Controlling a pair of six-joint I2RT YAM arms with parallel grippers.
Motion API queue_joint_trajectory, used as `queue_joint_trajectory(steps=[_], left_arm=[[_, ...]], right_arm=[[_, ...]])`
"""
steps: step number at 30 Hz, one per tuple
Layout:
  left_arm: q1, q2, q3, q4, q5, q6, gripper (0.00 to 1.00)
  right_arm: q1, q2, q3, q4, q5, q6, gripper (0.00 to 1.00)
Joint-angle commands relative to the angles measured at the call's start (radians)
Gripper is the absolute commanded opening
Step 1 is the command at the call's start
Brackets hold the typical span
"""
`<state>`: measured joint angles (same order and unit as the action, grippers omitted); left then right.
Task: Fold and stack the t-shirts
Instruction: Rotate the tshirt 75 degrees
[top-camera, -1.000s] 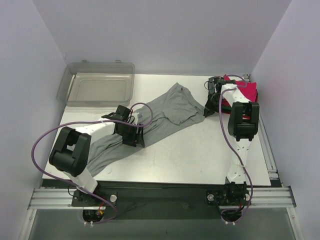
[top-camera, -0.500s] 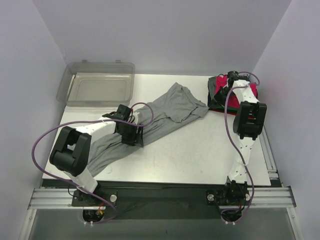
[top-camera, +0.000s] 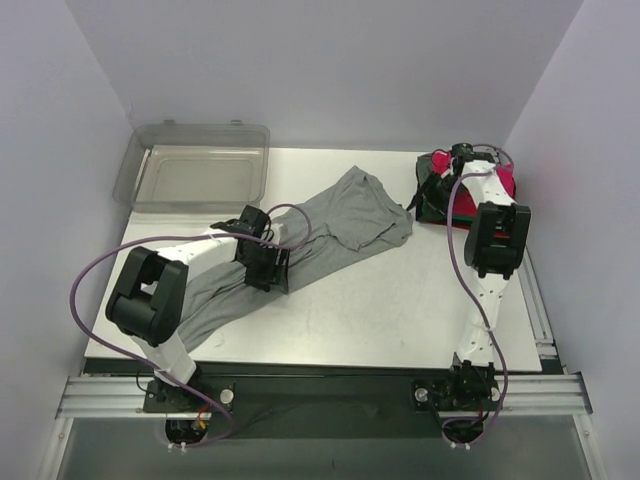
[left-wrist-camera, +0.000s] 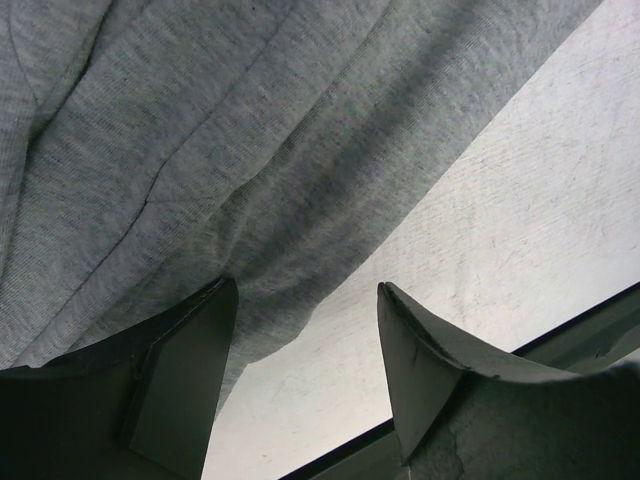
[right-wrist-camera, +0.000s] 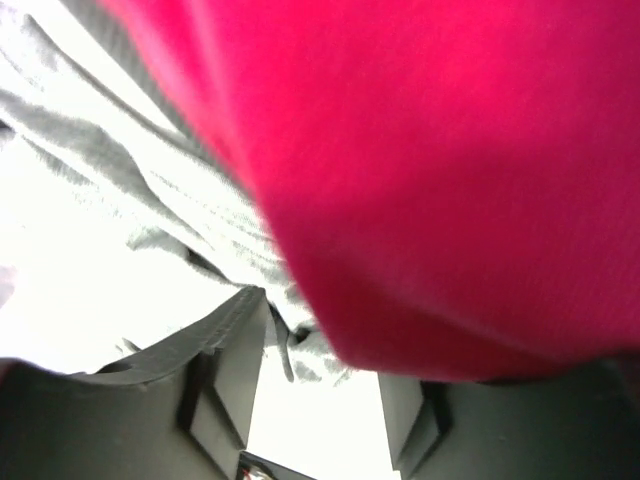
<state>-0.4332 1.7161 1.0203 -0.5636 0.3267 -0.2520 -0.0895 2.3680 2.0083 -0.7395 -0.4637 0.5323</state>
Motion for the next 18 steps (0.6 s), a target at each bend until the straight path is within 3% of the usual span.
queue_joint_trajectory(steps=[1,6,8,11,18], left_arm=[[-0.01,0.051,0.018,0.005,-0.052,0.013,0.7],[-0.022,0.066,0.035,0.004,-0.051,0.008,0.7],[-0.027,0.066,0.034,0.004,-0.051,0.01,0.7],[-0.029,0.068,0.031,0.005,-0.052,0.011,0.69],[-0.027,0.063,0.024,-0.002,-0.057,0.023,0.7]], right_arm=[[0.007,-0.084,-0.06,-0.044,-0.003,-0.037,0.47],[0.049,-0.171,-0.181,-0.034,0.022,-0.064,0.45],[0.06,-0.209,-0.247,-0.021,0.037,-0.069,0.37],[0.083,-0.234,-0.313,0.0,0.039,-0.074,0.34],[0.111,-0.197,-0.301,0.023,0.065,-0.068,0.34]])
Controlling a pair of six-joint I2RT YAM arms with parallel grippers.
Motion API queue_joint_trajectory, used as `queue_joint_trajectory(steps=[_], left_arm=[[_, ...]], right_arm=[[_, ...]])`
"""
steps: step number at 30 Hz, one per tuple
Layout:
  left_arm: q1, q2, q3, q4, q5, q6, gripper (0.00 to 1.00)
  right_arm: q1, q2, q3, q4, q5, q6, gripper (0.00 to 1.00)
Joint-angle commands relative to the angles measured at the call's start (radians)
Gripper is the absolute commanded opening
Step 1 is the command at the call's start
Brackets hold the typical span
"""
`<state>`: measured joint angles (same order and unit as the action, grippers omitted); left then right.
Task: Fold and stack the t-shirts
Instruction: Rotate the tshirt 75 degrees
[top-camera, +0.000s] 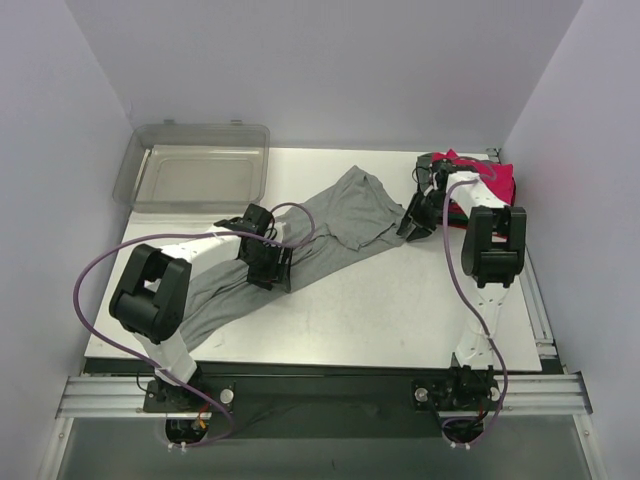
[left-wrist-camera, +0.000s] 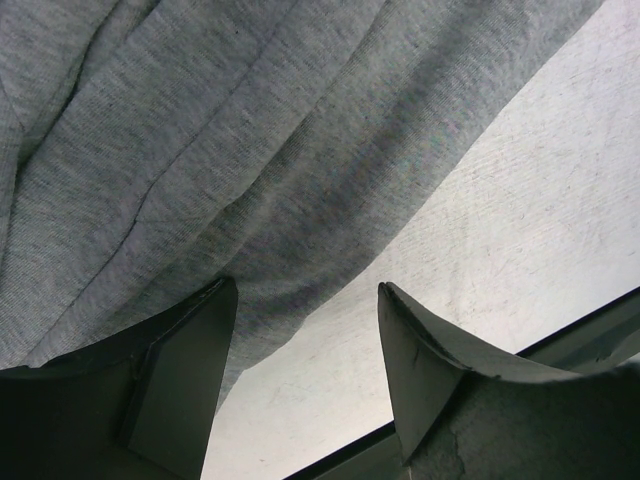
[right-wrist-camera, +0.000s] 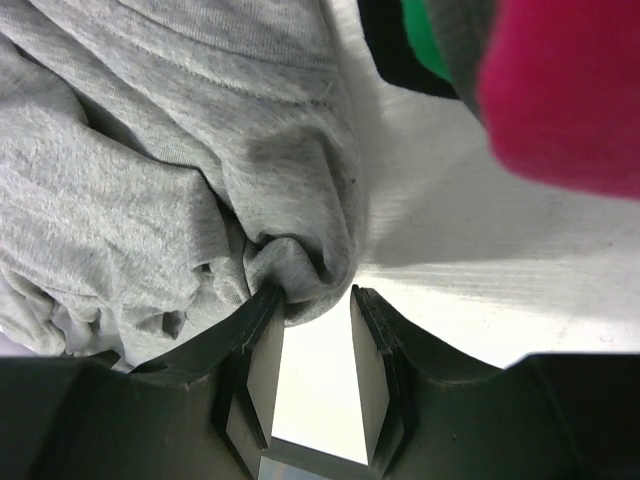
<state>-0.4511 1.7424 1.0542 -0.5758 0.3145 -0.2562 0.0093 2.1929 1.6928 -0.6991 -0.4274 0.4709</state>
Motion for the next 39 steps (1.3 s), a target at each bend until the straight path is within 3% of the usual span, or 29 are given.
queue_joint_trajectory(steps=[1,6,16,39], left_arm=[[-0.011,0.037,-0.008,0.01,-0.046,0.029,0.7],[-0.009,0.037,-0.014,0.01,-0.049,0.032,0.7],[-0.009,0.045,-0.017,-0.005,-0.063,0.055,0.7],[-0.009,0.066,-0.016,-0.035,-0.106,0.081,0.7]], right_arm=[[0.012,-0.015,0.015,-0.017,0.036,-0.003,0.34],[0.031,0.021,0.007,-0.007,0.067,0.0,0.28],[0.001,0.013,0.015,-0.002,0.093,0.06,0.0],[-0.126,0.06,0.205,-0.034,0.004,0.126,0.0]])
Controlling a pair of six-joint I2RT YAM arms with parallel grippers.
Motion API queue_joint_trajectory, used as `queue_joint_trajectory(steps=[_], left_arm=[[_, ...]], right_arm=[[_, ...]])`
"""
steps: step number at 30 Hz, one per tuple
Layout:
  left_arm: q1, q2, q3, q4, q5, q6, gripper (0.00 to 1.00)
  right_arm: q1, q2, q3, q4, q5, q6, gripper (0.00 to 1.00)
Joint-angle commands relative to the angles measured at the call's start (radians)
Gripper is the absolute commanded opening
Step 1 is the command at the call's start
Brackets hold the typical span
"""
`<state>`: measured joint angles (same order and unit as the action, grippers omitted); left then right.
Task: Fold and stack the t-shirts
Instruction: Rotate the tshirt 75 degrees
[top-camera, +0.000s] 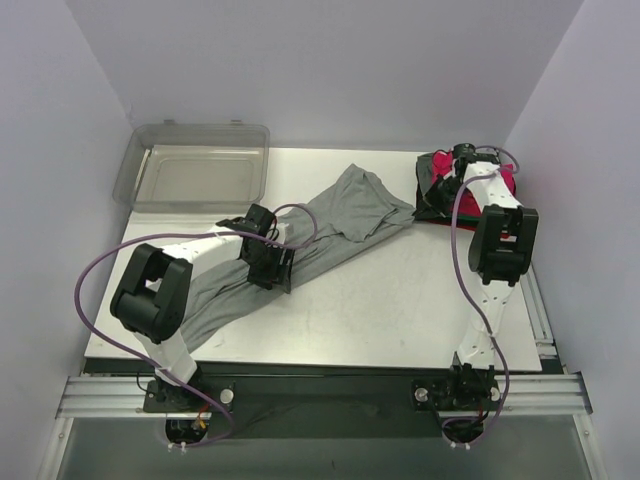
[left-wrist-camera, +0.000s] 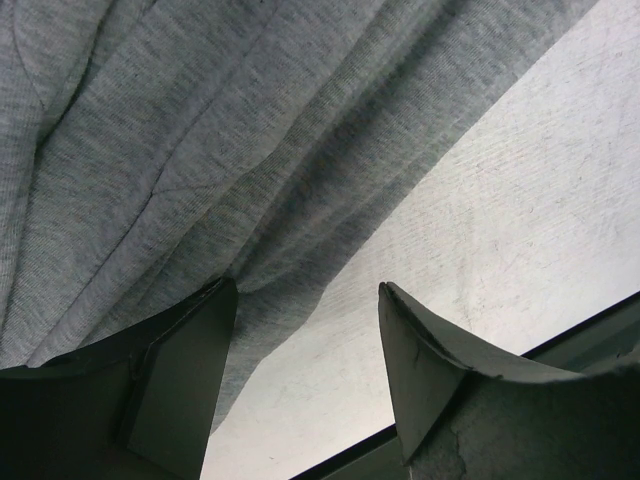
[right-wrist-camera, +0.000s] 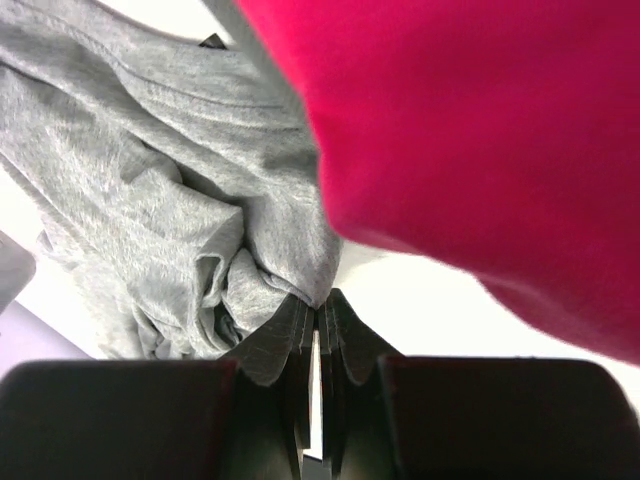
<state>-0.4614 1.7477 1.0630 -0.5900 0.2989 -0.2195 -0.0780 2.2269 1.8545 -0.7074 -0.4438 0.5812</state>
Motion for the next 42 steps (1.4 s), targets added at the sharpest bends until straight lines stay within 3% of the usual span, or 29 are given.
queue_joint_trajectory(steps=[1,8,16,23,28,42], left_arm=[[0.0,0.062,-0.024,-0.021,-0.09,0.045,0.7],[0.0,0.067,-0.015,-0.014,-0.07,0.04,0.7],[-0.031,0.093,0.031,0.021,0.009,0.003,0.71],[-0.06,0.121,0.052,0.015,0.009,0.002,0.71],[-0.063,0.122,0.055,0.009,0.003,0.002,0.71],[-0.063,0.107,0.028,0.007,-0.018,0.009,0.71]], right_arm=[[-0.046,0.028,0.046,-0.026,0.022,0.019,0.0],[-0.074,0.034,0.057,-0.038,0.031,0.042,0.01],[-0.033,-0.012,0.042,-0.037,0.016,-0.032,0.21],[0.095,-0.096,-0.061,-0.037,0.063,-0.155,0.34],[0.182,-0.116,-0.121,-0.035,0.132,-0.163,0.35],[0.221,-0.101,-0.155,-0.037,0.315,-0.162,0.34]])
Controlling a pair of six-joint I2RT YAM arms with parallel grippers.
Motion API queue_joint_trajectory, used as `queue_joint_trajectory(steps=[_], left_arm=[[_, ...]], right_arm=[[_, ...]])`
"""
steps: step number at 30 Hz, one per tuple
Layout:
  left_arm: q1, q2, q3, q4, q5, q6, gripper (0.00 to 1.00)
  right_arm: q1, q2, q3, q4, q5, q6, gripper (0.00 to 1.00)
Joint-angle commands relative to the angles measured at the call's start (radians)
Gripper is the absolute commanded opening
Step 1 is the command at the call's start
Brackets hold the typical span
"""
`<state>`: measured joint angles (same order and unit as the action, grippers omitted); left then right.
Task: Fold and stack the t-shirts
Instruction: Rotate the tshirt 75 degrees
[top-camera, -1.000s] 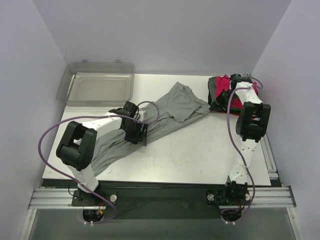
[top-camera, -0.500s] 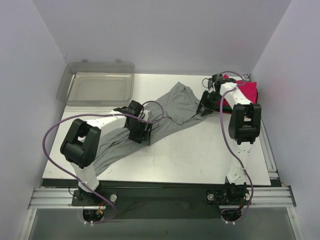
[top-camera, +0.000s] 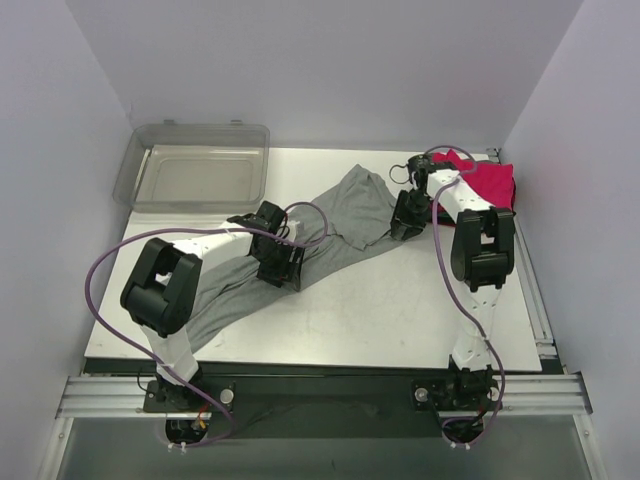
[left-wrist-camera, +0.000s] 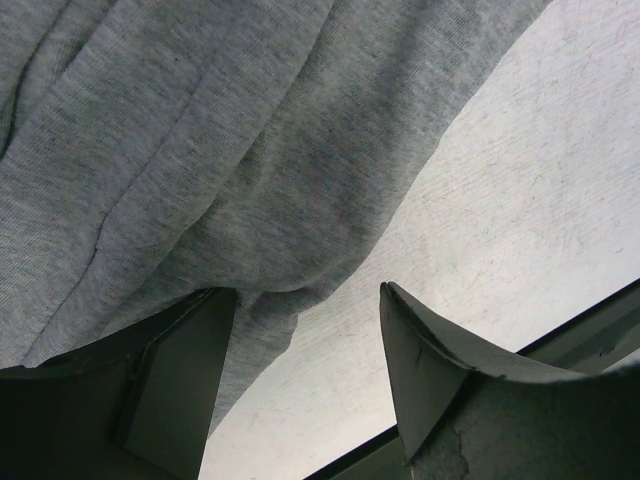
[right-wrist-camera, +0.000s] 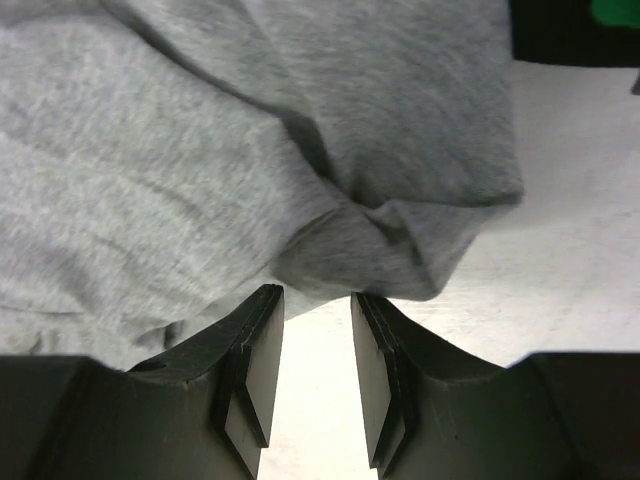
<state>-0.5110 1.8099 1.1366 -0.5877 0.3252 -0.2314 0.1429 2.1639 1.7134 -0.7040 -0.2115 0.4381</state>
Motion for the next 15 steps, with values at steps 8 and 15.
queue_joint_trajectory(steps=[8,15], left_arm=[[-0.014,0.045,-0.041,-0.003,-0.051,0.027,0.71],[-0.014,0.055,-0.038,-0.015,-0.057,0.043,0.71]], right_arm=[[0.011,-0.009,-0.026,-0.038,0.126,-0.035,0.34],[0.006,0.046,0.024,-0.037,0.156,-0.042,0.23]])
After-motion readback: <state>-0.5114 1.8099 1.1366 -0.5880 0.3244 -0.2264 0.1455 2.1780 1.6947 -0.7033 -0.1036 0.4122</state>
